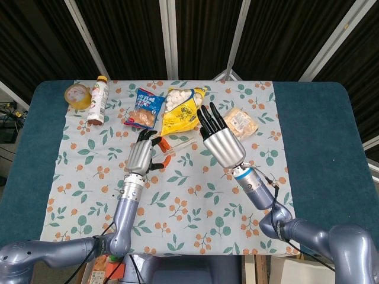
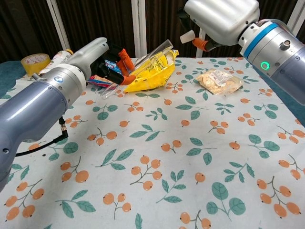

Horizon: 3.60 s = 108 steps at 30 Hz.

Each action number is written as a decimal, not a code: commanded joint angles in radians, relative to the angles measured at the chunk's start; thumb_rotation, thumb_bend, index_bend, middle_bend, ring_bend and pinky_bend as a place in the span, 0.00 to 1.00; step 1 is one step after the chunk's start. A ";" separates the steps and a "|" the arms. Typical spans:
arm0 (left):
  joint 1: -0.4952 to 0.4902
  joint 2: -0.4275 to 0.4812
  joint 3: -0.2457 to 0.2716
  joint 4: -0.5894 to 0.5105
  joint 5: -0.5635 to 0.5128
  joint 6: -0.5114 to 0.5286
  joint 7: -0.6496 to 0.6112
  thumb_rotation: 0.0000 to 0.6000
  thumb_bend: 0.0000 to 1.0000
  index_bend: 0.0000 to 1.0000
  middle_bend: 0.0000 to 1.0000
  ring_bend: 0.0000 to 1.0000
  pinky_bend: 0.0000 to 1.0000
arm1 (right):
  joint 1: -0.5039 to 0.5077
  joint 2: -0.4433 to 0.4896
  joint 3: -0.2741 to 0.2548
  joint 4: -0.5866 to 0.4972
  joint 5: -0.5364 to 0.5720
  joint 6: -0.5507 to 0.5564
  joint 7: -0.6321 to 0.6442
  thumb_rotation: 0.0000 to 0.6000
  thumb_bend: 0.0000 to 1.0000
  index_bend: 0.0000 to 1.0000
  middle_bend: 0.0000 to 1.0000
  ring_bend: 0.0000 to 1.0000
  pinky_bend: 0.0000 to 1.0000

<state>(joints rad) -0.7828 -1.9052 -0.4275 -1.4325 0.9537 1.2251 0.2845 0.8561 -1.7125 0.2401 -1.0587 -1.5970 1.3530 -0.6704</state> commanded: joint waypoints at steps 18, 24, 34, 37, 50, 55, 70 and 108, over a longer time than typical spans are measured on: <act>-0.008 -0.020 -0.007 -0.006 -0.017 0.007 0.024 1.00 0.77 0.67 0.65 0.16 0.00 | 0.003 -0.005 -0.003 -0.003 0.006 -0.003 -0.002 1.00 0.40 0.68 0.19 0.01 0.00; -0.009 -0.026 -0.009 -0.008 -0.021 0.009 0.028 1.00 0.77 0.67 0.65 0.16 0.00 | 0.003 -0.004 -0.008 -0.004 0.005 -0.005 0.000 1.00 0.40 0.68 0.19 0.01 0.00; -0.012 -0.034 -0.011 -0.011 -0.025 0.012 0.038 1.00 0.77 0.67 0.65 0.16 0.00 | -0.001 -0.003 -0.011 -0.007 0.006 -0.004 0.003 1.00 0.40 0.68 0.19 0.01 0.00; -0.014 -0.038 -0.012 -0.013 -0.027 0.013 0.041 1.00 0.77 0.67 0.65 0.16 0.00 | -0.001 -0.001 -0.011 -0.009 0.006 -0.003 0.004 1.00 0.40 0.68 0.19 0.01 0.00; -0.019 -0.050 -0.020 -0.006 -0.035 0.018 0.049 1.00 0.77 0.67 0.65 0.16 0.00 | -0.004 0.007 -0.013 -0.016 0.006 -0.005 0.005 1.00 0.40 0.68 0.19 0.01 0.00; -0.020 -0.053 -0.022 -0.008 -0.034 0.019 0.050 1.00 0.77 0.67 0.65 0.16 0.00 | -0.007 0.007 -0.017 -0.016 0.006 -0.006 0.004 1.00 0.40 0.68 0.19 0.01 0.00; -0.023 -0.059 -0.025 -0.008 -0.037 0.020 0.055 1.00 0.77 0.67 0.65 0.16 0.00 | -0.006 0.008 -0.014 -0.021 0.006 -0.006 0.005 1.00 0.40 0.68 0.19 0.01 0.00; -0.018 -0.064 -0.026 -0.009 -0.034 0.025 0.049 1.00 0.77 0.67 0.65 0.16 0.00 | -0.009 0.017 -0.013 -0.044 0.009 -0.010 -0.003 1.00 0.40 0.68 0.19 0.01 0.01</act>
<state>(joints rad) -0.8008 -1.9694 -0.4537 -1.4417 0.9199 1.2497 0.3338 0.8465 -1.6954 0.2272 -1.1026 -1.5883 1.3425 -0.6734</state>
